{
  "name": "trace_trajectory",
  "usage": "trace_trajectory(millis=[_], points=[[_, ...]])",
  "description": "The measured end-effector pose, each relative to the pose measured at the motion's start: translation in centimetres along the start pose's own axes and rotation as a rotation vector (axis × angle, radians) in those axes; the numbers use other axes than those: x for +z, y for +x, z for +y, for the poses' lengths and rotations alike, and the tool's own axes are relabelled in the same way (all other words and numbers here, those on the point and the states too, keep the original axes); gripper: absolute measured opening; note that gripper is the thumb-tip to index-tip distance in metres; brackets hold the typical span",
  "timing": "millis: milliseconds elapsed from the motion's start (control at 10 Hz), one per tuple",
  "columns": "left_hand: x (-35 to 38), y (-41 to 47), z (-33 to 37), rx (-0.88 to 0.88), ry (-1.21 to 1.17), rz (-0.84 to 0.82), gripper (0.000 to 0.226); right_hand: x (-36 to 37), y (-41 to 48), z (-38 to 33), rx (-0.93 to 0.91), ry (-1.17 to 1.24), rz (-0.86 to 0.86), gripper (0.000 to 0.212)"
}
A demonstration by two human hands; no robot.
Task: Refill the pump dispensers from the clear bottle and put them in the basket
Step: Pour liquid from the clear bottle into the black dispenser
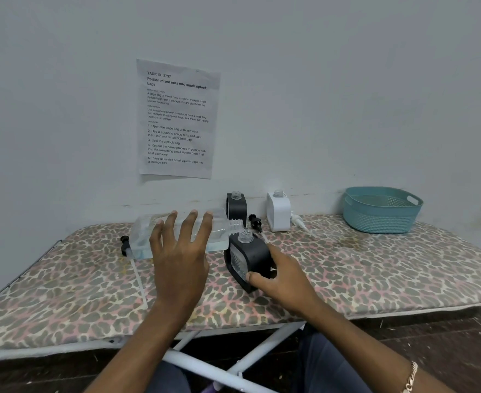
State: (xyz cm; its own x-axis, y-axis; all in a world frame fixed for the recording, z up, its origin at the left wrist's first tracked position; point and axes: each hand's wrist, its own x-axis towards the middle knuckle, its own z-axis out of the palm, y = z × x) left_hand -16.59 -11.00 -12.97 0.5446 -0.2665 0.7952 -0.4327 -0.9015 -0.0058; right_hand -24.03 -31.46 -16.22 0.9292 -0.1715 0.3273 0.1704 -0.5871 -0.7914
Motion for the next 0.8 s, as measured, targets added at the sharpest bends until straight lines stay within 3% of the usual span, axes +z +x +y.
trace_trajectory(millis=[800], points=[[-0.19,0.03,0.04,0.004,0.005,-0.001,0.081,-0.05,-0.09,0.02,0.004,0.023,-0.002,0.044]])
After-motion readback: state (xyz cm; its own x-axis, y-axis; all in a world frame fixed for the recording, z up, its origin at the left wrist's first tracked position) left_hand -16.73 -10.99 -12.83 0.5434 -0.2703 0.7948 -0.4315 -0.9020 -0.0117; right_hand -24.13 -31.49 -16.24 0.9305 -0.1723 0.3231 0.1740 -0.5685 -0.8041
